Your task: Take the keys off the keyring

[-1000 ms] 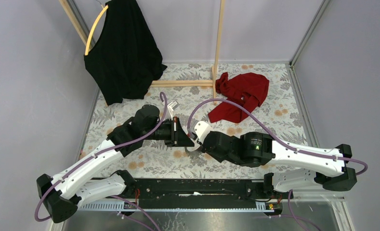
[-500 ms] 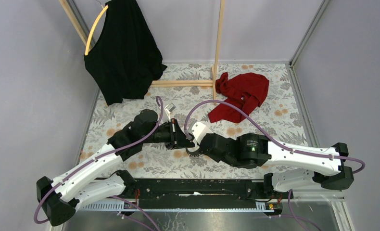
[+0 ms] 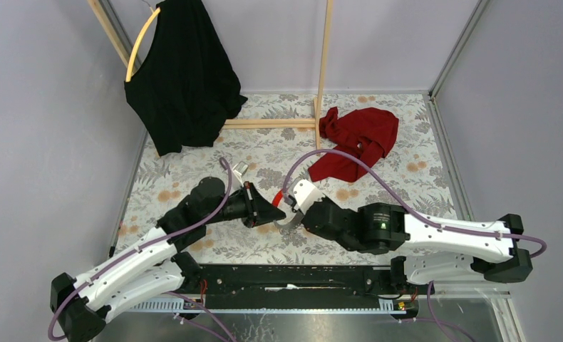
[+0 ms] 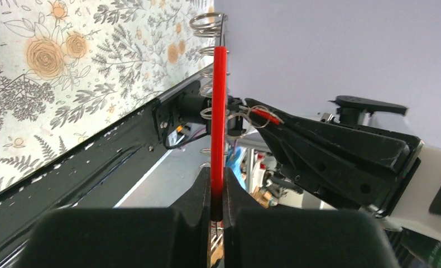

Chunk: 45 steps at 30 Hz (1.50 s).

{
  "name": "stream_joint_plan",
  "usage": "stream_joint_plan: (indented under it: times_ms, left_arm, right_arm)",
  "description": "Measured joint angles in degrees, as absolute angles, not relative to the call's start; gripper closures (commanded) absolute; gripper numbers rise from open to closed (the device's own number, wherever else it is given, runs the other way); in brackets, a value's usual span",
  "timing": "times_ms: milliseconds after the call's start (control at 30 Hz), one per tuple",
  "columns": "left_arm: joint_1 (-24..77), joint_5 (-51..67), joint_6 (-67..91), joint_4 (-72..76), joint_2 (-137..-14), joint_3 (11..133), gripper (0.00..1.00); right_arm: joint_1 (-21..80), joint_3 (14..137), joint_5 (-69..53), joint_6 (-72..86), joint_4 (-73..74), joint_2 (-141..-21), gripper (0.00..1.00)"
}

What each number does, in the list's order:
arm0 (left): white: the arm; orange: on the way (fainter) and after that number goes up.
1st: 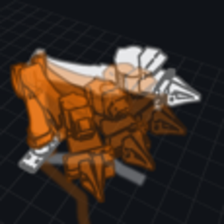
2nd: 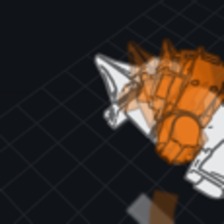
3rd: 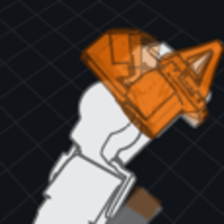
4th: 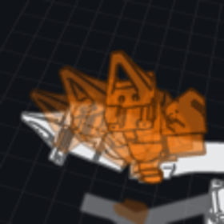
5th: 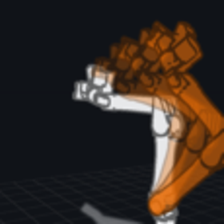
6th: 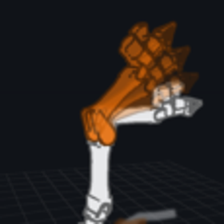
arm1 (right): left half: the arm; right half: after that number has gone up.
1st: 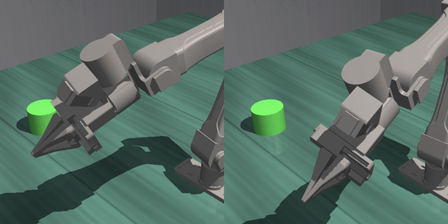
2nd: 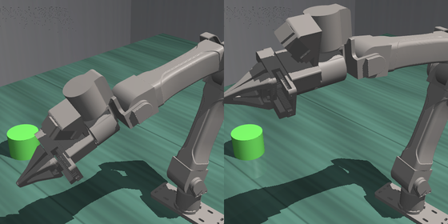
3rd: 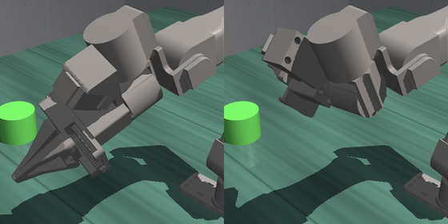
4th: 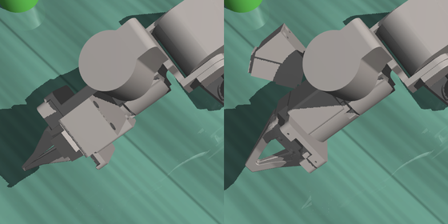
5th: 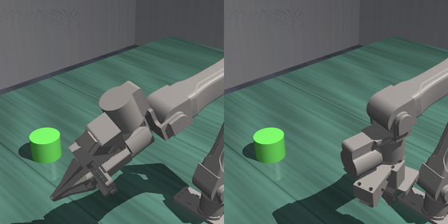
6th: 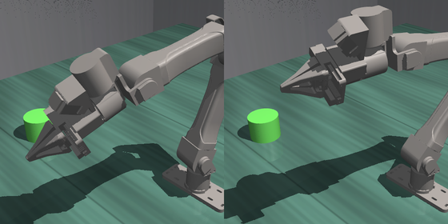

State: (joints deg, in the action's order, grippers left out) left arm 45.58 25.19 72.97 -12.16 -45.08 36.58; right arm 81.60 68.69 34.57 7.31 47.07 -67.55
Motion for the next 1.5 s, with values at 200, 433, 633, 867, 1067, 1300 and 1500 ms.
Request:
stream_joint_plan:
  times_ms: [200,433,633,867,1067,1300,1500]
  left_arm:
    - [47.5,21.4,82.4,-0.9,-39.5,28.0,1.00]
    - [51.6,16.3,86.0,8.9,-39.2,24.2,0.91]
    - [53.3,15.5,79.7,5.8,-40.0,25.4,0.53]
    - [53.6,14.0,71.0,-2.9,-37.6,28.3,0.46]
    - [53.6,11.6,62.1,-9.2,-30.8,31.2,0.51]
    - [53.6,13.4,48.8,-10.8,-26.2,38.7,0.55]
    - [53.6,16.5,39.1,-8.2,-25.5,41.7,0.64]
  right_arm:
    - [82.1,65.0,38.8,6.3,41.0,-62.1,1.00]
    - [82.2,59.1,41.7,-1.7,29.5,-57.5,1.00]
    - [82.2,53.9,41.7,-12.3,15.5,-54.0,1.00]
    - [82.2,48.2,34.0,-21.3,-0.2,-47.4,1.00]
    - [82.2,46.1,26.2,-25.3,-5.3,-44.4,1.00]
    - [82.2,46.1,18.2,-26.1,-5.9,-43.3,1.00]
    - [82.2,46.1,12.8,-26.1,-5.9,-43.4,1.00]
